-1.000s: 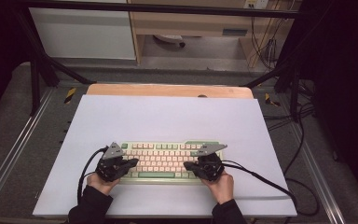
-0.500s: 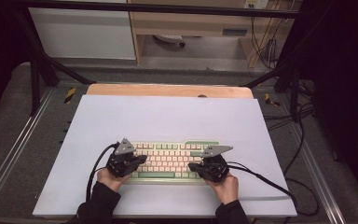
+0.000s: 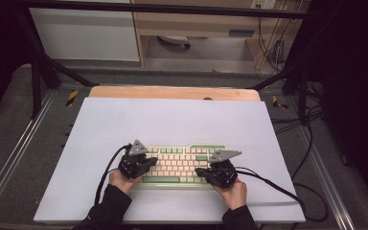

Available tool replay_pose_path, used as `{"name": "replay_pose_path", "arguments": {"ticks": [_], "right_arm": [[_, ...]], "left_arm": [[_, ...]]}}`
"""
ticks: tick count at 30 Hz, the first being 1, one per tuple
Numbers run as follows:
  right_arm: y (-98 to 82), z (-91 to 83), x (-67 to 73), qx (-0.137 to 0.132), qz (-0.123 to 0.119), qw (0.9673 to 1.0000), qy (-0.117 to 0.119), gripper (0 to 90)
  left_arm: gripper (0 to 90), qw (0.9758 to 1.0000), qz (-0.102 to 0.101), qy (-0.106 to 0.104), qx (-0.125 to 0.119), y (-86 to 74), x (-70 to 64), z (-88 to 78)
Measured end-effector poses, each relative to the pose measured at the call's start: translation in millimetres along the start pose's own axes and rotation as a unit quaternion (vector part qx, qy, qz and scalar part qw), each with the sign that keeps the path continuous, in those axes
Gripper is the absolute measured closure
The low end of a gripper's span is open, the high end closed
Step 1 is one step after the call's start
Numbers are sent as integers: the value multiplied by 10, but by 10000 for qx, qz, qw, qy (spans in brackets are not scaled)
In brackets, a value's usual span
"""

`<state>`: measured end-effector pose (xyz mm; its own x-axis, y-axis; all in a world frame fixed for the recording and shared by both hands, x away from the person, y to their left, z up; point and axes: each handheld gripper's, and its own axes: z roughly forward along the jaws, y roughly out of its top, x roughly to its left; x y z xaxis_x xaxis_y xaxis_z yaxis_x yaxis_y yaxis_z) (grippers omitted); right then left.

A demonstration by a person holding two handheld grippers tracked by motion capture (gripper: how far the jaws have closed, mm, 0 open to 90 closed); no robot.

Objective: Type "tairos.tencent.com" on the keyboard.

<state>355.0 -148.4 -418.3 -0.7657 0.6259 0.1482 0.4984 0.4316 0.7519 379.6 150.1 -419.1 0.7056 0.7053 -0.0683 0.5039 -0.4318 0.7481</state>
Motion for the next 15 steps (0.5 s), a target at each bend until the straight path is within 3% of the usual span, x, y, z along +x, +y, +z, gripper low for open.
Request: {"name": "replay_pose_path", "arguments": {"ticks": [15], "right_arm": [[0,1,0,-10,0,10000,-1,900]], "left_arm": [[895,10000,33,31,32,-15,-10,77]]}}
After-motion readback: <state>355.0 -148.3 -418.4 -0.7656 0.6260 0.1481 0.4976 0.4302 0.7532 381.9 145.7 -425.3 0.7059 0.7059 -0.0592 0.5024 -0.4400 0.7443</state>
